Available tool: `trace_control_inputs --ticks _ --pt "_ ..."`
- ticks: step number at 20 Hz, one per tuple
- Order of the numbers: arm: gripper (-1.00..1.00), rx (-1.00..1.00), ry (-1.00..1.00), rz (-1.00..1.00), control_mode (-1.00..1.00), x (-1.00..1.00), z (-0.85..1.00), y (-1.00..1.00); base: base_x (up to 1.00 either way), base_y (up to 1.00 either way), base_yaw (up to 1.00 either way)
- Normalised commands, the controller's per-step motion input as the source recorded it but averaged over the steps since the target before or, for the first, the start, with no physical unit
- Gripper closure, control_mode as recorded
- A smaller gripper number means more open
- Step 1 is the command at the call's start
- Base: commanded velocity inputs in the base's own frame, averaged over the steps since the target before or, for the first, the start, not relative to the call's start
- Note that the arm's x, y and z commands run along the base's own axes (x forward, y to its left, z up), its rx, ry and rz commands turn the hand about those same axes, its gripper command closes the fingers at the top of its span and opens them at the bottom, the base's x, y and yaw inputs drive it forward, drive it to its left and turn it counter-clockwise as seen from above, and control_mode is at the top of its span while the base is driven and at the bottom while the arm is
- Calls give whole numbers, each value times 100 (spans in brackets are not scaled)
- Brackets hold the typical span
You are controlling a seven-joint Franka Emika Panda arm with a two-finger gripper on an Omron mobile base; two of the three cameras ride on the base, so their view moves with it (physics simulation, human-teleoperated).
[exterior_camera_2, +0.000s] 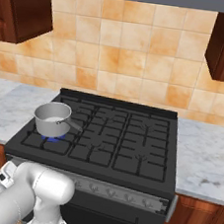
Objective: Turn off the front left burner of the stove.
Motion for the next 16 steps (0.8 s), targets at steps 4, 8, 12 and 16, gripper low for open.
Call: trace_control_inputs --ticks 4,8,12,16 --pt "-100 0 0 0 -100 0 0 0 0 0 0" --pt "-100 0 0 0 -100 0 0 0 0 0 0" --pt "-100 0 0 0 -100 0 0 0 0 0 0" --pt "100 0 0 0 -100 -2 0 12 0 0 0"
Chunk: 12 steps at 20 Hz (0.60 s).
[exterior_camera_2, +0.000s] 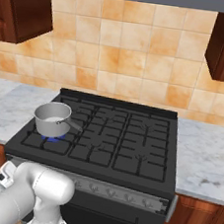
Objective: Turn off the front left burner of the stove.
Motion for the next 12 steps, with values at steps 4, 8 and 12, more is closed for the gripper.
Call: trace_control_inputs --ticks 4,8,12 --pt "100 0 0 0 -100 -5 1 0 0 0 0" --pt "100 0 -1 0 -100 -8 0 0 0 0 0" --pt "100 0 -2 0 -100 -1 9 0 0 0 0"
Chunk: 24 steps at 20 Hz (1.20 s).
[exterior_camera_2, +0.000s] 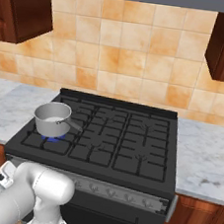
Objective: Turn off the front left burner of the stove.
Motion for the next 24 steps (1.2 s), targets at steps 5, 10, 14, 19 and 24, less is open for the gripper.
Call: trace_control_inputs --ticks 5,10,14,19,24 --pt "100 3 -3 -2 -100 0 21 0 0 0 0" --pt "100 19 -6 -15 -100 -1 13 0 0 0 0" --pt "100 21 -8 -15 -100 0 13 0 0 0 0" --pt "100 23 -9 -15 -100 0 16 0 0 0 0" --pt "100 25 -7 -14 -100 0 23 -4 0 0 0"
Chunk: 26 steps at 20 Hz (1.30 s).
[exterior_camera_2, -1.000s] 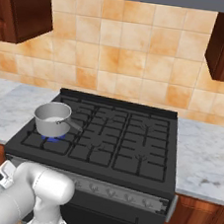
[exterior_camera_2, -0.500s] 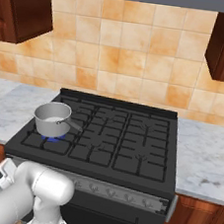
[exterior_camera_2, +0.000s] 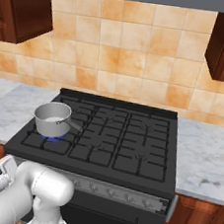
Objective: Turn off the front left burner of the stove.
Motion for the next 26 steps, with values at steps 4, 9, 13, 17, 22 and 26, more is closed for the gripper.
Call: trace_control_inputs --ticks 4,9,13,17,22,26 --pt "100 27 -12 -12 -100 -2 8 -14 0 0 0" --pt "100 23 -21 -6 -100 0 0 -31 0 0 0" --pt "100 22 -21 -3 -100 9 1 -43 0 0 0" --pt "100 24 -14 -4 -100 36 17 -42 0 0 0" --pt "100 26 -7 -5 -100 35 27 -35 0 0 0" --pt "100 27 -8 -5 -100 17 23 -34 0 0 0"
